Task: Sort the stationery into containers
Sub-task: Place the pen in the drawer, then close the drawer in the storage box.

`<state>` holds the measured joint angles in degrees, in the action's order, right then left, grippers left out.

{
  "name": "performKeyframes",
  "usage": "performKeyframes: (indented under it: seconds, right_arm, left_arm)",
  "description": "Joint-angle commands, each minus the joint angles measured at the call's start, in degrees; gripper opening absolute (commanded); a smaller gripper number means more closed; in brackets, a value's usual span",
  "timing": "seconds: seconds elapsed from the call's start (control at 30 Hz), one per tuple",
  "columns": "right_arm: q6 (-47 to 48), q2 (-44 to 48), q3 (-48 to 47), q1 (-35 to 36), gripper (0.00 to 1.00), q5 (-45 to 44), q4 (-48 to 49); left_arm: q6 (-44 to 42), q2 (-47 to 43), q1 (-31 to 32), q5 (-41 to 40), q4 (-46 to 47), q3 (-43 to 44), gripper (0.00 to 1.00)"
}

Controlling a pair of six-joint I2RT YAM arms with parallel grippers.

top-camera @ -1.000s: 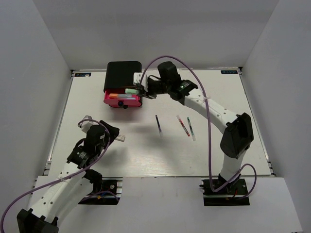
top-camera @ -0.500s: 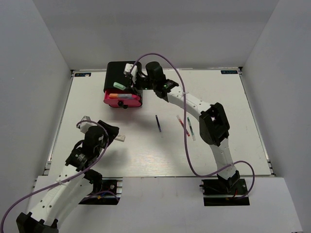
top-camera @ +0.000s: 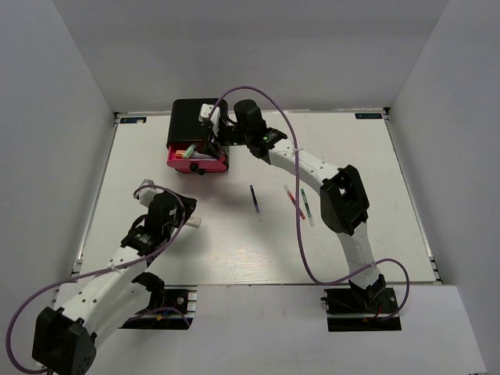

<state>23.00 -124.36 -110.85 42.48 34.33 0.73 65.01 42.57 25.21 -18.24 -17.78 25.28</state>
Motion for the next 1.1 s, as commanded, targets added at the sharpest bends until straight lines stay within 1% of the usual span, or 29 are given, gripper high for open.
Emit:
performKeyframes:
  seconds: [0.0,0.07,0.1,0.13,0.17,0.2,0.23,0.27,0.3,0.33,0.37,0.43,0.5,0.6,0.67,0.7,0.9,1.07]
  right_arm:
    - [-0.94,3.33,-1.57,-0.46,0.55,0.75,0.50]
    - [-3.48,5.70,0.27,-0.90,0.50,0.30,1.72]
    - [-4.01,7.53,1.93,-1.17,0.35,0.30,2.86]
    - [-4.80,8.51,2.99,-1.69,0.23,0.13,3.57]
    - [-6.29,10.78,5.62,-2.13,0.13,-0.13,4.88]
    - [-6.65,13.15,8.77,-2.66,0.00,-0.14,5.59]
    - [-6.83,14.57,10.46,-3.80,0.00,-0.14,7.25]
    - [-6.92,18.15,11.96,-4.07,0.00,-0.57,7.53]
    - [-7.01,19.23,16.58,-4.42,0.00,-0.84,7.62]
    - [-6.66,20.28,18.02,-5.81,0.00,-1.01,7.62]
    - [-6.31,23.51,22.65,-6.35,0.00,-1.36,7.62]
    - [-5.96,25.55,25.67,-7.84,0.00,-1.80,7.79]
    - [-5.95,29.76,31.37,-10.21,0.00,-2.68,8.14]
    - [-6.13,34.78,37.35,-12.59,0.00,-2.95,8.06]
    - [-6.13,36.54,40.70,-14.44,0.00,-2.95,8.06]
    - [-5.87,38.55,43.76,-14.79,0.00,-2.95,7.97]
    - [-5.69,43.14,50.10,-18.31,0.00,-2.69,8.06]
    - [-6.30,44.90,53.01,-20.76,0.00,-1.72,8.06]
  left_arm:
    - [1.60,4.00,-0.25,-0.22,9.93,-0.40,0.48]
    - [3.36,5.85,-0.25,-0.74,11.97,-0.40,0.36]
    - [4.24,7.51,-0.25,-0.74,13.63,-0.40,0.29]
    - [5.03,8.31,-0.25,-1.27,14.87,-0.40,0.17]
    - [5.82,9.11,-0.25,-1.27,16.19,-0.40,0.14]
    - [5.83,9.90,-0.77,-1.27,18.55,-0.40,0.11]
    - [6.61,11.82,-0.78,-1.27,19.70,-0.40,0.11]
    - [7.23,12.88,-1.47,-0.75,20.67,-0.40,0.11]
    - [7.23,14.02,-1.48,-0.74,21.38,0.29,0.11]
    - [7.84,15.25,-2.26,-0.74,21.91,0.91,0.13]
    - [7.85,17.96,-2.27,-0.74,21.91,1.78,0.14]
    - [7.85,20.53,-3.32,-0.74,21.04,4.60,0.14]
    - [8.38,23.68,-3.85,-0.74,20.51,7.31,0.13]
    - [8.90,26.42,-4.56,-1.89,19.80,9.87,0.12]
    - [8.90,27.48,-5.17,-1.89,19.80,11.62,0.12]
    - [8.90,28.00,-5.87,-1.89,19.80,12.33,0.12]
    - [8.90,32.04,-7.19,-0.66,19.10,16.99,0.12]
    - [8.90,35.56,-8.25,-0.13,18.05,21.12,0.12]
